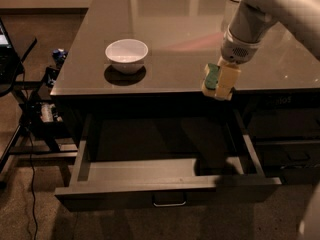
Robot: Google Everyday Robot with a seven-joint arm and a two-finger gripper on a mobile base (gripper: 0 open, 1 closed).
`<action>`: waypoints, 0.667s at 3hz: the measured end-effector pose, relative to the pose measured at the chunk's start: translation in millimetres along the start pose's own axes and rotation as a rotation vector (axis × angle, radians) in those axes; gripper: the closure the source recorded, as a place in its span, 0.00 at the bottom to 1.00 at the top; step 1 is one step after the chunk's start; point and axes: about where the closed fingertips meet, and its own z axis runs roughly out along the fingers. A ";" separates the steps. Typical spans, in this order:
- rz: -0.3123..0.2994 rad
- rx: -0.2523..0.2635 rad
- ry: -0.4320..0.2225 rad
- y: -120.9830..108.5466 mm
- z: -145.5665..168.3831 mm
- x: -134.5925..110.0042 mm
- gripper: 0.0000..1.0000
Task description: Place sponge into top drawer
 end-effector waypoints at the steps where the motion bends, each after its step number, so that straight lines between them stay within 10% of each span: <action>1: 0.019 -0.054 -0.016 41.0 5.1 -13.2 1.00; 2: 0.027 -0.099 -0.036 76.0 2.8 -25.8 1.00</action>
Offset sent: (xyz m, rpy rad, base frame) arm -0.1044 0.0717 -0.0073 0.1048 0.1333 -0.0008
